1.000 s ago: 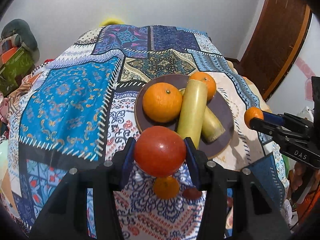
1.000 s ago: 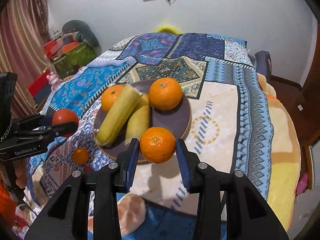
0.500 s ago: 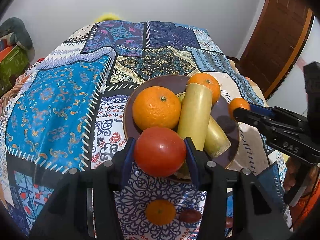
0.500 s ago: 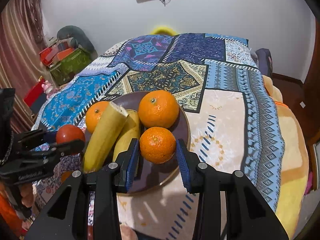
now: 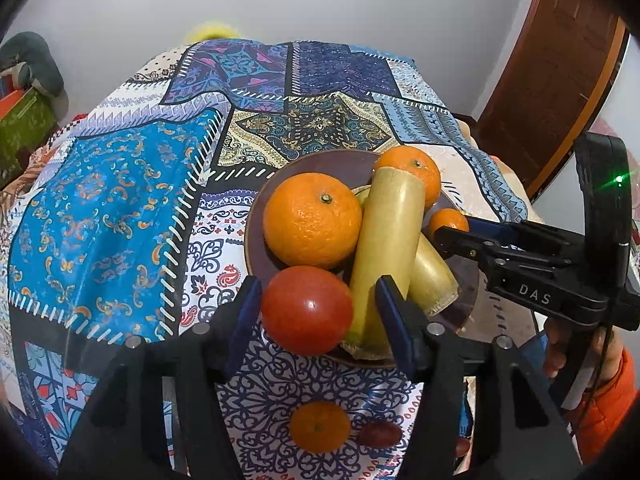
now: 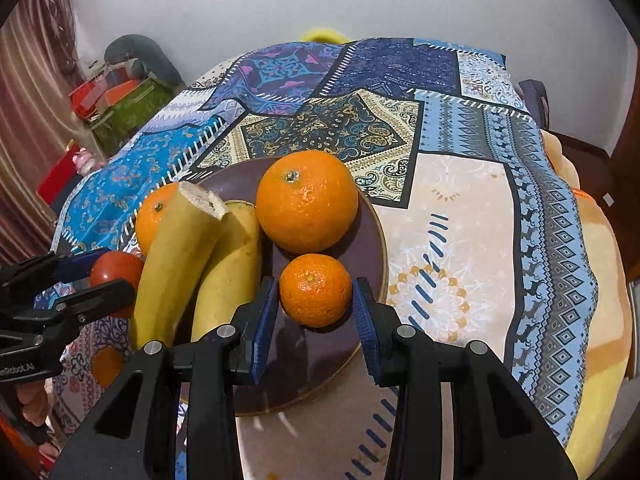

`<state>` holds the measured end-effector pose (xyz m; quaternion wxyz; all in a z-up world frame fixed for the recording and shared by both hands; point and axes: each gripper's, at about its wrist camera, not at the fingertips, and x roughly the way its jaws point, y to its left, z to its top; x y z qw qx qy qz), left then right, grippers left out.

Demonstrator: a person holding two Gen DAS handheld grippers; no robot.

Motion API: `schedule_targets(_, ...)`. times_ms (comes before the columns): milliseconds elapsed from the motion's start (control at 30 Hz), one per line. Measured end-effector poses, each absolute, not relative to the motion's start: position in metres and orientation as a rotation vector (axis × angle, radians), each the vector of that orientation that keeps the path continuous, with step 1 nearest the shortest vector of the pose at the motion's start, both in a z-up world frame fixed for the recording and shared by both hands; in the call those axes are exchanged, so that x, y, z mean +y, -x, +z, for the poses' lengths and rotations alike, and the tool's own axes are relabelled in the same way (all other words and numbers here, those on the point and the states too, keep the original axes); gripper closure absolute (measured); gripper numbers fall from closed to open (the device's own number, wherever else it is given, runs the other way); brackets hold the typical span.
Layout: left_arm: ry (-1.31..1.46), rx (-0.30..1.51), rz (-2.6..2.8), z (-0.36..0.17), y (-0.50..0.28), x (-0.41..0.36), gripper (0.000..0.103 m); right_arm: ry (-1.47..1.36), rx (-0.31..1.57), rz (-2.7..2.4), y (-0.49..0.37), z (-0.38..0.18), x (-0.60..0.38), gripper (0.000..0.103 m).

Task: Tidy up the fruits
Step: 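Lower the tomato and tangerine onto the dark plate and open both tools, then grasp the peeled pomelo segment with the right tool and lift it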

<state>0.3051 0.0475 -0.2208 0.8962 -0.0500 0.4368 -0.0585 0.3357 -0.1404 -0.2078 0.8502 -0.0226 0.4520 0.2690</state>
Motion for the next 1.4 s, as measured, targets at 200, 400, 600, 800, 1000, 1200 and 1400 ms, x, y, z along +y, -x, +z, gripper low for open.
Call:
schedule_targets(200,0.098,0.884,-0.123,-0.209,-0.292,0.047,0.042,0.066,0.954,0.565,-0.332,-0.203,-0.140,0.068)
schedule_targets(400,0.064,0.887,-0.124,-0.201,-0.266,0.043,0.040,0.090,0.929,0.567,-0.317,-0.185,-0.147,0.065)
schedule_targets(600,0.048,0.918,-0.141,-0.205,-0.235,0.036,0.036,0.154,0.901,0.560,-0.287,-0.163,-0.164,0.056)
schedule_targets(800,0.036,1.002,-0.159,-0.229,-0.206,0.025,0.036,0.206,0.931,0.564,-0.256,-0.158,-0.184,0.044)
schedule_targets(1000,-0.004,1.087,-0.167,-0.258,-0.188,0.007,0.036,0.229,1.036,0.579,-0.239,-0.182,-0.191,0.043)
schedule_targets(1200,-0.031,1.097,-0.169,-0.266,-0.180,-0.004,0.030,0.243,1.129,0.587,-0.232,-0.213,-0.188,0.043)
schedule_targets(1400,-0.072,1.102,-0.166,-0.269,-0.179,-0.019,0.025,0.197,1.147,0.591,-0.239,-0.220,-0.191,0.042)
